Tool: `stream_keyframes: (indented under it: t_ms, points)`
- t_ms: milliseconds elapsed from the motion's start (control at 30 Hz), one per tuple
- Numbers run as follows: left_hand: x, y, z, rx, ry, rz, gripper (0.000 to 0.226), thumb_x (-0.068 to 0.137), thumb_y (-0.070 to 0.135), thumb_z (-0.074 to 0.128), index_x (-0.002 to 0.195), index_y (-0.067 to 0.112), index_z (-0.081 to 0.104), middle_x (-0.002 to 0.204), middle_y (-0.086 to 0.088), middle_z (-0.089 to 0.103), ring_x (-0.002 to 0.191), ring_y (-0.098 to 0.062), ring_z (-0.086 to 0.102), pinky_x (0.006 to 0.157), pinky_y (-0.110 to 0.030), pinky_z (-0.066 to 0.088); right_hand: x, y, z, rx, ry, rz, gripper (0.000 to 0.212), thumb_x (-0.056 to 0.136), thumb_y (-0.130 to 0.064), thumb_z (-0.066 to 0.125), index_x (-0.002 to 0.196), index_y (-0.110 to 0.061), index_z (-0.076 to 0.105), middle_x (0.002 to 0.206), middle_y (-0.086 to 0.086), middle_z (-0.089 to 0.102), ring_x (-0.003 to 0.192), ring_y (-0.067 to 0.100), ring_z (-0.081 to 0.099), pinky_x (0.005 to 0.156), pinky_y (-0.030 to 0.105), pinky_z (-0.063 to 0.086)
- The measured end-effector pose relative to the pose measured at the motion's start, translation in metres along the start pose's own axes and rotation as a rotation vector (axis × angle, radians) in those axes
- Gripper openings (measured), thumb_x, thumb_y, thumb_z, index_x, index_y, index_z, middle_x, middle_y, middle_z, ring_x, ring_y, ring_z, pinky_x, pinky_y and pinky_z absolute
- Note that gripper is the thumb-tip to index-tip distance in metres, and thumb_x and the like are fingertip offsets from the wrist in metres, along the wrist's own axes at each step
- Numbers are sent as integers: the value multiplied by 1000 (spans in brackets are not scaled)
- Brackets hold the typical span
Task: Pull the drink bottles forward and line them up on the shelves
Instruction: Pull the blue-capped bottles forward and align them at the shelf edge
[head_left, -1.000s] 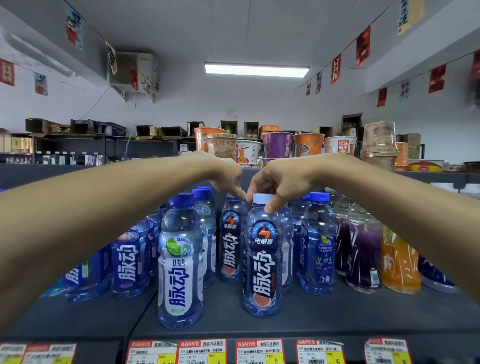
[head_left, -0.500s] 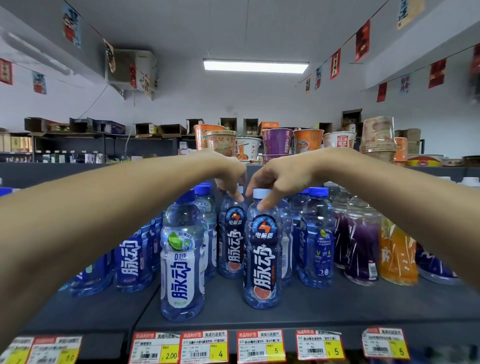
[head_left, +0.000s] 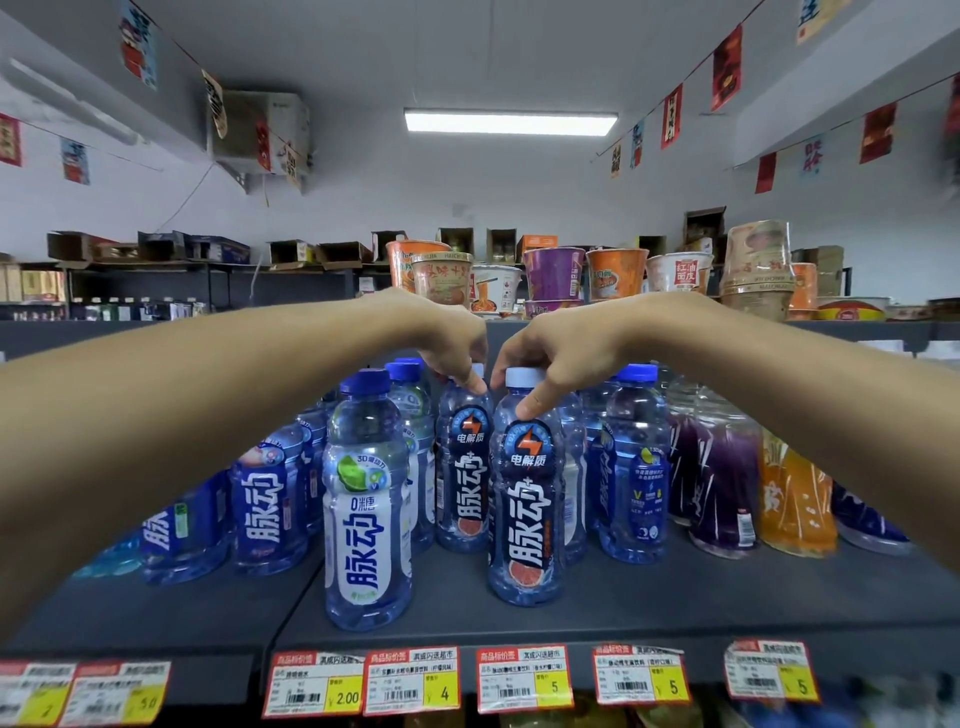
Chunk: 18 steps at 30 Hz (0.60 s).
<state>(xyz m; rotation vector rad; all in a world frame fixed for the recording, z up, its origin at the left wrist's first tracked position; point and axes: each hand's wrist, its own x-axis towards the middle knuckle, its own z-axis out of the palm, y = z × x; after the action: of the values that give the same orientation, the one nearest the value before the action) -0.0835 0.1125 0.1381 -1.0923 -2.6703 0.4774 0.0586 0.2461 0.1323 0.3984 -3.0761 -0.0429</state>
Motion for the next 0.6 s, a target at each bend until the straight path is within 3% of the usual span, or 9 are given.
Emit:
stream_keyframes:
  t_ms: [100, 167, 200, 267, 367, 500, 600]
  points:
    - [-7, 0, -2, 27, -34, -24, 66, 89, 65, 56, 137, 20, 56, 113, 2, 66, 97, -20, 60, 91, -40, 50, 2, -4, 6, -46, 15, 38, 57, 75, -67, 76, 123, -43, 57, 98, -19, 57, 87, 3, 59, 74, 29, 41]
    - [-16, -3, -8, 40, -41, -23, 82, 89, 71, 46, 150, 17, 39, 147, -3, 51, 126, -25, 51, 108, -43, 39, 6, -6, 12, -126, 31, 41, 63, 71, -68, 79, 123, -43, 55, 94, -17, 55, 87, 6, 58, 75, 32, 41]
    - [-25, -4, -12, 13, -20, -21, 88, 89, 73, 41, 155, 16, 30, 154, -3, 44, 137, -25, 44, 114, -43, 31, 7, -7, 15, -134, 42, 35, 61, 70, -65, 81, 121, -42, 55, 93, -16, 55, 87, 7, 57, 76, 33, 42]
    - [-48, -8, -22, -71, 53, -2, 89, 88, 75, 35, 156, 18, 27, 154, -2, 43, 140, -22, 40, 116, -39, 27, 7, -7, 17, -86, 72, 20, 57, 70, -60, 84, 116, -40, 57, 84, -14, 60, 78, 3, 60, 70, 30, 43]
    - [-89, -18, -28, -198, 77, 64, 92, 76, 82, 36, 147, 24, 47, 148, 5, 51, 128, -12, 50, 113, -34, 31, 8, -8, 20, -2, 127, -10, 60, 69, -55, 87, 118, -38, 57, 71, -13, 59, 61, -3, 57, 59, 27, 38]
    - [-131, -37, -15, -304, 18, 71, 98, 62, 89, 56, 142, 32, 50, 137, 15, 58, 118, -2, 56, 107, -30, 39, 17, -18, 25, 38, 145, -38, 69, 70, -54, 87, 126, -34, 51, 96, -11, 56, 79, 6, 56, 64, 28, 40]
    - [-144, -39, 7, -362, -16, 22, 110, 46, 89, 70, 141, 39, 45, 137, 17, 53, 120, -5, 54, 106, -34, 43, 21, -23, 26, 23, 158, -31, 79, 69, -59, 86, 130, -32, 44, 110, -9, 56, 91, 8, 56, 70, 29, 43]
